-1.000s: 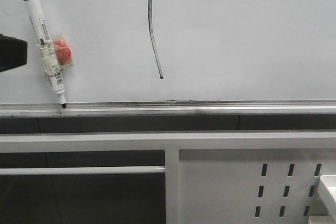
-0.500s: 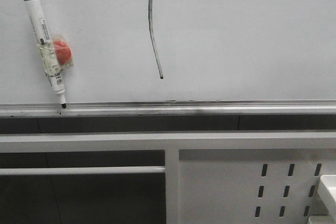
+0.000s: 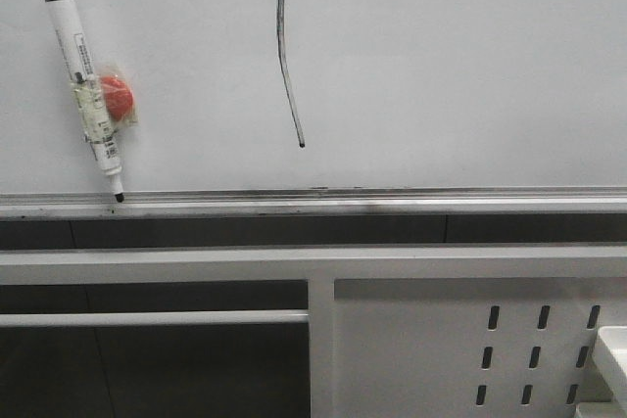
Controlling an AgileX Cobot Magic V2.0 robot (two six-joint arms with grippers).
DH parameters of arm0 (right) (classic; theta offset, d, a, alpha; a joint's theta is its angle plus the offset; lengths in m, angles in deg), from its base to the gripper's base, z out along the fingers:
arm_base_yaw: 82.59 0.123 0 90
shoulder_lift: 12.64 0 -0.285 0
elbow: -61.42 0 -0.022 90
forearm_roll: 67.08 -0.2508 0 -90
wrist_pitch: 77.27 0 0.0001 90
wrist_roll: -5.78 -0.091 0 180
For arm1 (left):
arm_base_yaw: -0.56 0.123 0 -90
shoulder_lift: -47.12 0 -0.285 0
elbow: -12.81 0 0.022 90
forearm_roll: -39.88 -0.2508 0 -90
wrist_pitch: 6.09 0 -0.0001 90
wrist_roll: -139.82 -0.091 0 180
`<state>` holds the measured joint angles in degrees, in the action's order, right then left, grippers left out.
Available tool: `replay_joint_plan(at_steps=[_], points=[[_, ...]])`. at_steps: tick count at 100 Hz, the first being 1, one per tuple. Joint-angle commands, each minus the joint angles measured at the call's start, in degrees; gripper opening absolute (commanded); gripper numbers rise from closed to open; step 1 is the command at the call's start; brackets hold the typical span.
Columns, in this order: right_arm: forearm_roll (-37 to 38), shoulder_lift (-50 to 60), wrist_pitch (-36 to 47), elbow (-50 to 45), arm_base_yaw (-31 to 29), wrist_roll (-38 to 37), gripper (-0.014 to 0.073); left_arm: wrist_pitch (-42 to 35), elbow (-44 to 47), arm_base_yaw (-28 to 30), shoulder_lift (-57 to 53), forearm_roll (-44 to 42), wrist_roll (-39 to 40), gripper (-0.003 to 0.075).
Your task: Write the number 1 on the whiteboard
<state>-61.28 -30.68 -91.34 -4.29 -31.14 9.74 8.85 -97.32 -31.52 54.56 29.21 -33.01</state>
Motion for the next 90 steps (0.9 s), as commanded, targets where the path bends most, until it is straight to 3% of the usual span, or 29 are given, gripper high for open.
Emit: replay_joint_plan(at_steps=[1, 22, 41, 60, 90], points=[[0.83, -0.46, 4.65, 1.35, -0.30, 0.25, -0.0070, -9.32, 0.11, 6.17, -1.28, -0.20, 0.21, -0.0020], [0.83, -0.46, 4.56, 1.35, -0.30, 0.25, -0.0070, -11.97, 3.70, 21.21, -1.28, 5.57, 0.21, -0.0020], [0.83, -0.46, 4.56, 1.35, -0.30, 0.25, -0.0070, -11.76, 9.38, 28.93, -1.28, 11.83, 0.21, -0.0020], [0.83, -0.46, 4.56, 1.35, -0.30, 0.25, -0.0070, -2.16, 9.54, 32.64, -1.17, 10.67, 0.21, -0.0020], [0.83, -0.46, 4.56, 1.35, -0.30, 0.25, -0.0070, 1.66, 9.54, 33.04, -1.17, 8.22, -0.01, -0.0020]])
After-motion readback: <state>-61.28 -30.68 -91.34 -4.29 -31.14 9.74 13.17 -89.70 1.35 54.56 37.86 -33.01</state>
